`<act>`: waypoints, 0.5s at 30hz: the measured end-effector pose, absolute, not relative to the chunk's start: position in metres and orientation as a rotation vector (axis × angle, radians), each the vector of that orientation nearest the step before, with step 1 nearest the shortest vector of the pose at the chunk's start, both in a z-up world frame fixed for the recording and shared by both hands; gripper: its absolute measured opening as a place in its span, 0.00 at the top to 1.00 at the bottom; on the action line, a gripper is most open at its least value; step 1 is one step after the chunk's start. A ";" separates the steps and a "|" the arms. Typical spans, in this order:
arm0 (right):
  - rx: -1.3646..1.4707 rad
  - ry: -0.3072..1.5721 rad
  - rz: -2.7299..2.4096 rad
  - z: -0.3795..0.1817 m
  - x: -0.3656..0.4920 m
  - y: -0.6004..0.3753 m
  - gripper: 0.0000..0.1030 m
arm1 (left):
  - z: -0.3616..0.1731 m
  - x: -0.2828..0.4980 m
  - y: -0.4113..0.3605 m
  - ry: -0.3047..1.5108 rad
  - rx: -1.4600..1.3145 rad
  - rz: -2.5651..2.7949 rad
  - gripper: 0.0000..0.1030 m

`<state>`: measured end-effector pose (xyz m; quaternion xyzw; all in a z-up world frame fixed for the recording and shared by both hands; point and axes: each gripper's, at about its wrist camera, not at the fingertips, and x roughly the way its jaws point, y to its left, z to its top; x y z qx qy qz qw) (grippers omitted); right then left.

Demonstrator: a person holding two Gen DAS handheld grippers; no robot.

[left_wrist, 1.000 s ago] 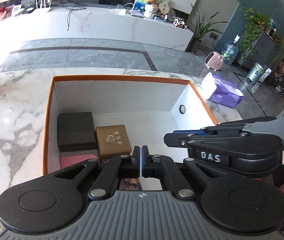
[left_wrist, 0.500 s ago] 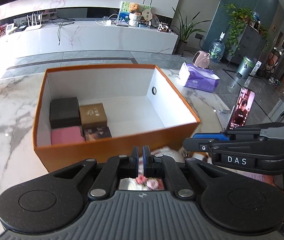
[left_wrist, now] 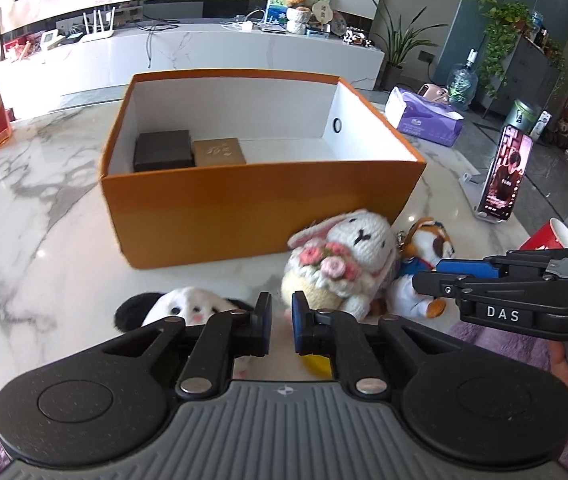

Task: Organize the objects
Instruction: 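Withdraw both tools from the box toward the plush toys, then grasp the striped-cup dog plush with the left tool while the right tool grasps the crocheted bunny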

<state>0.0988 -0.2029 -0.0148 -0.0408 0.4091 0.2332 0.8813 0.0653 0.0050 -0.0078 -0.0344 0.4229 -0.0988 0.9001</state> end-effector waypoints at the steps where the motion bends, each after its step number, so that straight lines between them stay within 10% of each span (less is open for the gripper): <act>1: -0.088 0.848 0.495 -0.015 0.096 -0.200 0.68 | -0.008 0.062 0.007 0.874 -0.065 -0.189 0.83; 11: -0.121 0.853 0.615 -0.019 0.078 -0.164 0.53 | -0.016 0.046 0.024 0.913 -0.001 -0.102 0.42; 15: -0.125 0.868 0.616 -0.021 0.079 -0.155 0.50 | -0.027 0.053 0.026 0.982 -0.010 -0.080 0.40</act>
